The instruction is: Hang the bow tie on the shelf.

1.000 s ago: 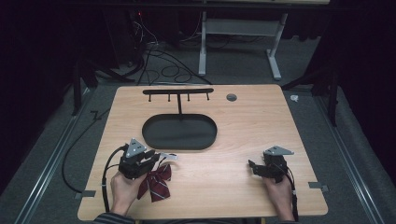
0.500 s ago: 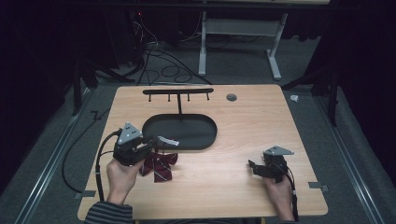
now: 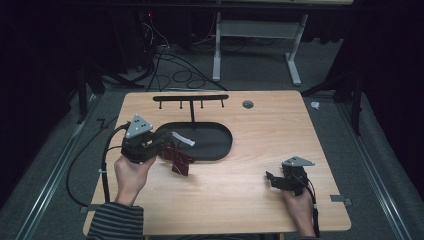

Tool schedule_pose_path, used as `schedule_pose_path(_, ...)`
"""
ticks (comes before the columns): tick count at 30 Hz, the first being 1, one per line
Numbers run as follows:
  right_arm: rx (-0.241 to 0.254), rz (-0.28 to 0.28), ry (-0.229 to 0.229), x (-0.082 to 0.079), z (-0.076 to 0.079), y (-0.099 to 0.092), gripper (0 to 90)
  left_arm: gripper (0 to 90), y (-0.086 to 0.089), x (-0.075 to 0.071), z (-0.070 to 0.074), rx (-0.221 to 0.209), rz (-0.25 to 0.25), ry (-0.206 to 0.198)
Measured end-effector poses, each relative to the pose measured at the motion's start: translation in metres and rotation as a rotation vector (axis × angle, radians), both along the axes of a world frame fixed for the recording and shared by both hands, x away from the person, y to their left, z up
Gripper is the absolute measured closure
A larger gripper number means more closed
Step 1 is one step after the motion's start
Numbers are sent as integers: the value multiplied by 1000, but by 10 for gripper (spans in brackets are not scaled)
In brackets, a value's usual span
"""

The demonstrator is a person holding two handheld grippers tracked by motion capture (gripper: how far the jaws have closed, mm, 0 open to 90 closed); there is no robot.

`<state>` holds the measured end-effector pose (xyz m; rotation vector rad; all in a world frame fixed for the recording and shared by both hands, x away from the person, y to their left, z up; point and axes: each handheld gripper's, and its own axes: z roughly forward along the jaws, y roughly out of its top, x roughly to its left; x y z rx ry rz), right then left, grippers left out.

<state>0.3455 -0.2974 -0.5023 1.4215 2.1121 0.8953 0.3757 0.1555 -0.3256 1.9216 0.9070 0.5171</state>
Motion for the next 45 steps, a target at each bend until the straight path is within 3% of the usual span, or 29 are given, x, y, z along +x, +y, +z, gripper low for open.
schedule_pose_path(6,-1,0,0,0,0,0,278,723,1,8,12,-38,-5,-1)
schedule_pose_path(15,1,-2,1,0,0,0,278,723,-5,26,25,-44,-8,3)
schedule_pose_path(20,1,-2,1,0,0,0,278,724,-12,37,29,-24,-6,6)
schedule_pose_path(26,3,-3,1,0,0,0,277,723,-15,47,30,-19,5,12)
schedule_pose_path(39,3,-1,0,0,0,0,278,724,-19,71,27,-54,49,36)
schedule_pose_path(45,5,0,0,0,0,0,278,723,-20,82,24,-46,78,45)
